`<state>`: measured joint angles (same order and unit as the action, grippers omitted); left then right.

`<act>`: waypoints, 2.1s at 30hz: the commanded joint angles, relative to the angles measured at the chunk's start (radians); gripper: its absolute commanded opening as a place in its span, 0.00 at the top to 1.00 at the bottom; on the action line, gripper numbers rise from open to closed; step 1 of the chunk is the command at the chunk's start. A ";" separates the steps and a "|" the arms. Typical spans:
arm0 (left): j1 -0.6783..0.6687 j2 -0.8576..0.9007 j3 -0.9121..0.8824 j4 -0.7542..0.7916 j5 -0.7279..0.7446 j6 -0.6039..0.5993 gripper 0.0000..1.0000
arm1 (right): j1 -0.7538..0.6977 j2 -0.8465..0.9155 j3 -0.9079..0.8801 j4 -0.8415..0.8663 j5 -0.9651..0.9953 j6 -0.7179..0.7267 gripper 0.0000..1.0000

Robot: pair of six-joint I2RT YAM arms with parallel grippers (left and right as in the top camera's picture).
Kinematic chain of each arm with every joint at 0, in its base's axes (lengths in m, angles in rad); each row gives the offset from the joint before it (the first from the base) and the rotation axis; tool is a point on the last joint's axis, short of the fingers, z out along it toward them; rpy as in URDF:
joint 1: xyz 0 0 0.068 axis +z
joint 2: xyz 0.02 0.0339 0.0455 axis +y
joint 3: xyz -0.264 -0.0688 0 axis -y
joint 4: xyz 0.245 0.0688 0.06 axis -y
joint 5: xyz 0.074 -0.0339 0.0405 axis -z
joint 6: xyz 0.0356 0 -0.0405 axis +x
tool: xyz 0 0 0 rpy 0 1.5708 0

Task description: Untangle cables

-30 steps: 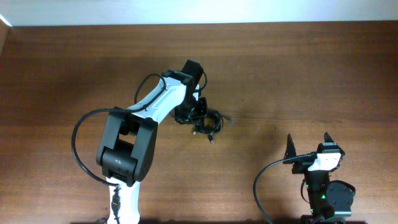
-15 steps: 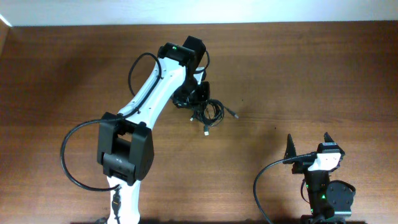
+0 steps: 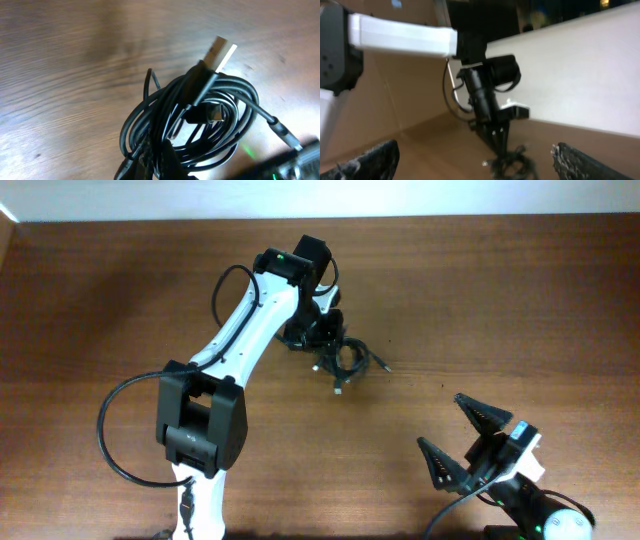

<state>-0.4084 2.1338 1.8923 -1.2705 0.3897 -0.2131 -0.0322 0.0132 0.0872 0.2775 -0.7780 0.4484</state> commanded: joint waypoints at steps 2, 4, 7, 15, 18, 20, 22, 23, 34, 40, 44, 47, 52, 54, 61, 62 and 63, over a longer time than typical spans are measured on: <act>-0.004 -0.004 0.014 -0.004 0.449 0.350 1.00 | -0.058 0.061 0.336 -0.541 0.137 -0.108 0.02; -0.004 -0.004 0.014 -0.003 0.453 0.350 1.00 | -0.073 0.150 0.509 -0.905 0.297 -0.225 0.02; -0.004 -0.004 0.014 -0.002 0.476 0.334 1.00 | -0.073 0.278 0.650 -1.052 0.277 -0.253 0.02; -0.004 -0.004 0.014 0.045 0.620 0.143 1.00 | -0.073 0.366 0.657 -0.924 -0.157 0.055 0.05; -0.005 -0.004 0.014 0.088 0.616 0.054 1.00 | -0.073 0.366 0.657 -0.985 0.045 0.248 0.23; -0.004 -0.004 0.014 0.115 0.616 -0.001 1.00 | -0.073 0.367 0.657 -1.045 0.137 0.325 0.19; -0.005 -0.004 0.014 0.118 0.616 -0.054 1.00 | -0.073 0.377 0.656 -1.064 0.165 0.376 0.19; -0.007 -0.004 0.014 0.118 0.616 -0.078 1.00 | -0.073 0.384 0.655 -1.064 0.163 0.389 0.18; -0.055 -0.004 0.014 0.111 0.585 -0.161 1.00 | -0.042 0.618 0.642 -0.988 0.165 0.476 0.27; -0.055 -0.004 0.014 0.109 0.553 -0.161 1.00 | 0.212 0.916 0.642 -0.743 0.272 0.477 0.29; -0.055 -0.004 0.014 0.103 0.553 -0.160 1.00 | 0.243 1.054 0.642 -0.669 0.378 0.504 0.30; -0.055 -0.004 0.014 0.101 0.553 -0.152 1.00 | 0.243 1.093 0.642 -0.661 0.467 0.503 0.41; -0.060 -0.004 0.014 0.096 0.553 -0.152 1.00 | 0.241 1.093 0.642 -0.565 0.555 0.503 0.59; -0.060 -0.004 0.014 0.078 0.554 -0.153 1.00 | 0.241 1.098 0.642 -0.557 0.554 0.503 0.59; -0.071 -0.004 0.014 0.078 0.473 -0.089 1.00 | 0.242 1.131 0.647 -0.576 0.457 0.503 0.96; -0.071 -0.004 0.014 0.078 0.402 -0.089 1.00 | 0.242 1.122 0.651 -0.576 0.452 0.502 0.96; -0.071 -0.004 0.014 0.076 0.314 -0.090 1.00 | 0.242 1.099 0.657 -0.577 0.448 0.502 0.96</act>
<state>-0.4725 2.1338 1.8927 -1.1961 0.8898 -0.3309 0.2058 1.1465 0.7292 -0.2977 -0.2821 0.9600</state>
